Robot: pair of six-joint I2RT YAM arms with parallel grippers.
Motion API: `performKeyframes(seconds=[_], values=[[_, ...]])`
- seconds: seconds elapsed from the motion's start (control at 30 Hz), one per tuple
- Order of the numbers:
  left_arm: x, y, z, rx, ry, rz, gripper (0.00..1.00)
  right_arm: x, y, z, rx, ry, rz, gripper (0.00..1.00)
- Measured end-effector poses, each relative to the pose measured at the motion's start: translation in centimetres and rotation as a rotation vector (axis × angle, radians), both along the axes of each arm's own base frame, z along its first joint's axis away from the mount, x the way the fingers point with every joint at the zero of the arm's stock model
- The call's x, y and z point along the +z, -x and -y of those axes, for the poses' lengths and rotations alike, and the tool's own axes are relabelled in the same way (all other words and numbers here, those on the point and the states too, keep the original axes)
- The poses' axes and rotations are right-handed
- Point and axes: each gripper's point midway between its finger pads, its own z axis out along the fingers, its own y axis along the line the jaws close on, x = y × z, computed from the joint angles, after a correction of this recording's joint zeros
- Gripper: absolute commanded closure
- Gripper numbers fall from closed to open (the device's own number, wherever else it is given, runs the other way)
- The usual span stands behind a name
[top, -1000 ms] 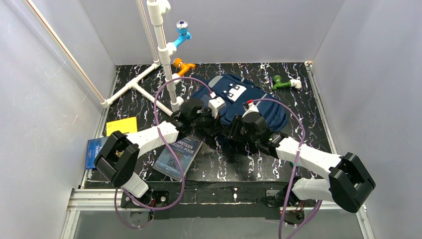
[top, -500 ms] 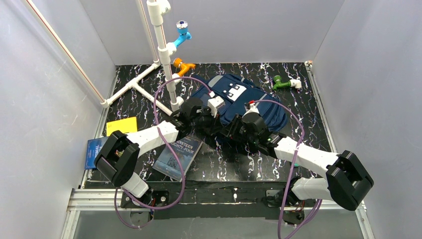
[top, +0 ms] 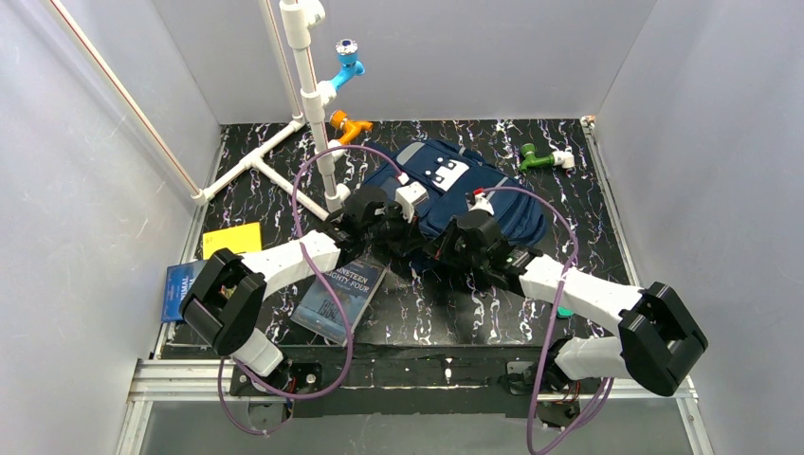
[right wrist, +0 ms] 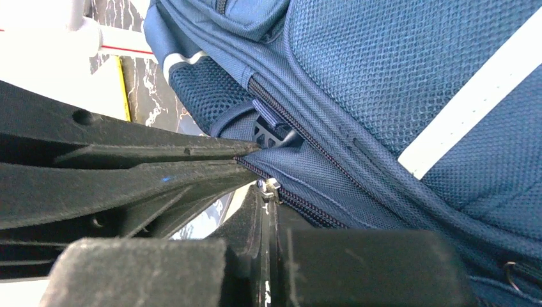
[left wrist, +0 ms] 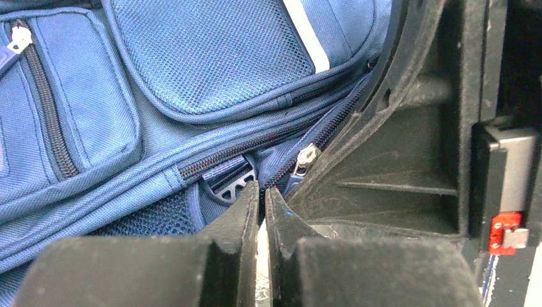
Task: Pack the student bag
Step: Unzip the student bag at the center of the board.
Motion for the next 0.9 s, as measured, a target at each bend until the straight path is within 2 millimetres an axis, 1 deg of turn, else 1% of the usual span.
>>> performKeyframes(seconds=[0.1, 0.2, 0.27, 0.37, 0.5, 0.6, 0.77, 0.9], values=[[0.1, -0.4, -0.1, 0.007, -0.008, 0.027, 1.0, 0.5, 0.0, 0.3, -0.004, 0.001, -0.036, 0.99], [0.0, -0.7, -0.1, 0.003, -0.017, 0.053, 1.0, 1.4, 0.3, 1.3, -0.019, -0.084, -0.117, 0.99], [-0.2, -1.1, -0.1, 0.003, -0.029, 0.077, 1.0, 2.0, 0.5, 2.5, -0.042, -0.171, -0.168, 0.99], [-1.1, -1.6, -0.4, 0.011, -0.061, 0.095, 1.0, 2.5, 0.9, 5.1, -0.104, -0.296, -0.236, 0.99], [-2.0, -2.1, -0.8, 0.019, -0.093, 0.106, 1.0, 3.9, 1.3, 8.0, -0.157, -0.402, -0.291, 0.99], [-2.0, -2.6, -1.0, 0.025, -0.108, 0.135, 1.0, 5.2, 1.6, 10.2, -0.196, -0.467, -0.298, 0.99], [-2.6, -3.0, -1.8, 0.027, -0.151, 0.169, 1.0, 5.2, 2.9, 11.1, -0.197, -0.491, -0.335, 0.99], [-3.1, -2.8, -2.4, 0.004, -0.178, 0.183, 1.0, 4.7, 3.2, 11.8, -0.211, -0.423, -0.354, 0.99]])
